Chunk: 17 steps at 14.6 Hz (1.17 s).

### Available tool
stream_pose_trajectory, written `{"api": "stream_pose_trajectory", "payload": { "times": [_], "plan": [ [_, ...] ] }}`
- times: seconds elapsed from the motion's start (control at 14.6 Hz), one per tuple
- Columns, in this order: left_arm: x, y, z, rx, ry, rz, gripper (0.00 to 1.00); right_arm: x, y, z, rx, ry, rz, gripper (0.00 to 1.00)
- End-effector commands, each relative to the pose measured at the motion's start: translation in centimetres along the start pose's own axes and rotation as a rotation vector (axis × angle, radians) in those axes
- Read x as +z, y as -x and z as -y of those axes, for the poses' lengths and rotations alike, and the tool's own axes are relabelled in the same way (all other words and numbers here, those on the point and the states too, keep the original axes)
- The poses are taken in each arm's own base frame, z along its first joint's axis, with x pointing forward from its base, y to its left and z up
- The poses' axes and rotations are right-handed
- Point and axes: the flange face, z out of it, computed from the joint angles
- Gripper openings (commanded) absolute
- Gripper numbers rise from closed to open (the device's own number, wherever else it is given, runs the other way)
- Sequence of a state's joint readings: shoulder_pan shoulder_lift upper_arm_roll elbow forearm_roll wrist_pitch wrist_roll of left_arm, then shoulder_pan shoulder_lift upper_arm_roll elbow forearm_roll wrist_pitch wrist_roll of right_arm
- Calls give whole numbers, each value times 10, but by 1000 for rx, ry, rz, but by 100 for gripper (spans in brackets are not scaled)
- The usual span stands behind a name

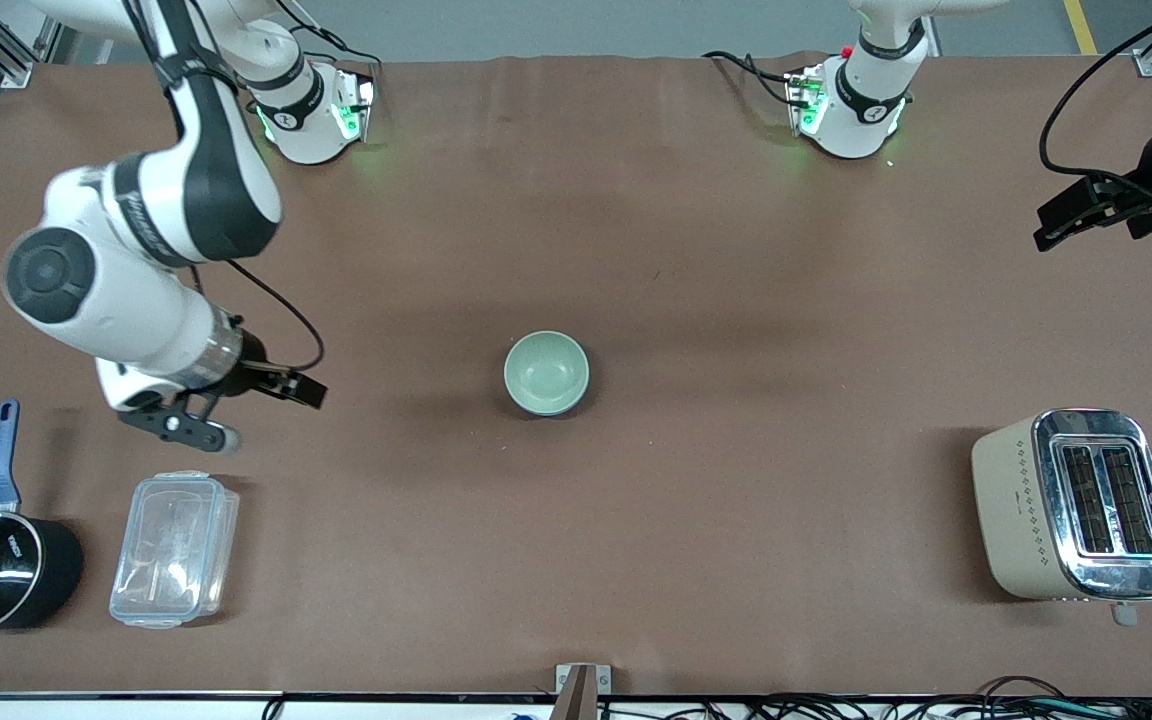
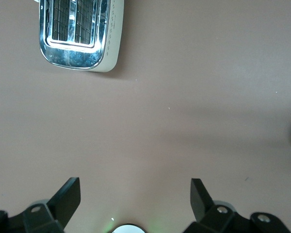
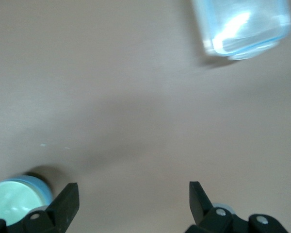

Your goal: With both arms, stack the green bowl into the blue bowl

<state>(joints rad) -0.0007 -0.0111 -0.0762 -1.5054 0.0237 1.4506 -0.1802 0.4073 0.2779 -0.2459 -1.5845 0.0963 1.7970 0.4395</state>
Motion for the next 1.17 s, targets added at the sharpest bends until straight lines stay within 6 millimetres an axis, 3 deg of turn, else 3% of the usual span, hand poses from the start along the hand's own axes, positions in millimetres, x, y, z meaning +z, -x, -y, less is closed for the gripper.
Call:
{"api": "stream_pose_trajectory", "payload": {
  "times": [0.0,0.14,0.34,0.55,0.69,0.96,1.1],
  "plan": [
    [-3,6,1,13,6,-10,100,-57,11,-76,-82,2,7,100],
    [-4,6,-2,19,3,-13,100,-95,21,-125,-111,19,-1,100],
    [-6,7,-6,25,3,-16,100,-135,43,-161,-150,58,-15,100],
    [-8,7,-7,28,4,-22,100,-181,43,-168,-132,36,-89,100],
    [-12,5,-9,26,6,-30,100,-195,41,-167,-129,35,-120,100],
    [-8,4,-12,32,2,-12,100,-196,42,-167,-142,31,-118,100],
    [-4,3,-13,31,1,2,100,-194,38,-180,-168,32,-115,100]
  ]
}}
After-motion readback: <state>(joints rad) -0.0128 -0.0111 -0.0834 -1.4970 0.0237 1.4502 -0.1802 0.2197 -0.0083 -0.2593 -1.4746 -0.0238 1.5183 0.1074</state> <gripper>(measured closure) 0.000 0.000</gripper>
